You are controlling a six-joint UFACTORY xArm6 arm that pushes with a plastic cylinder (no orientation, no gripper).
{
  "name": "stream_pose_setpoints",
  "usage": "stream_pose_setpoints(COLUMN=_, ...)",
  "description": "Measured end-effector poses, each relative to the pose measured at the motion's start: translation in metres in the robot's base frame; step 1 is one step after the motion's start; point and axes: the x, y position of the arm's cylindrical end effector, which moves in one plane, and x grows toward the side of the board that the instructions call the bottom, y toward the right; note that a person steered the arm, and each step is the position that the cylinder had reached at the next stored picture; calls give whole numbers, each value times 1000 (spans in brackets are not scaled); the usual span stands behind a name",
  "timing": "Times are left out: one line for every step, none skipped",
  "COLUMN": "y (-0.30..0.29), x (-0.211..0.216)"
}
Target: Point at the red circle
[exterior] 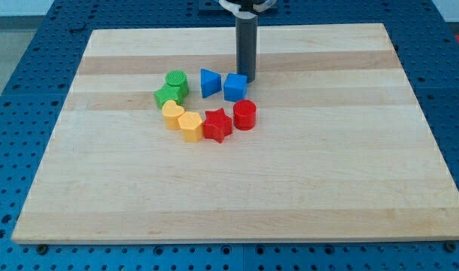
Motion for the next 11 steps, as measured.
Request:
stream_pose_setpoints(y=4, x=1)
stream_pose_setpoints(y=42, x=-6)
stream_pose_setpoints(y=76, x=8)
stream_pose_setpoints(y=96, x=44)
stream_pose_setpoints(y=95, x=84)
stream_pose_setpoints(y=83, x=113)
stream_pose_setpoints(y=65, x=115)
stream_pose_setpoints(y=49, x=116)
stream_pose_setpoints(y=38, x=116)
stream_pose_setpoints(y=22, x=116)
stream_pose_setpoints(y=16, x=116)
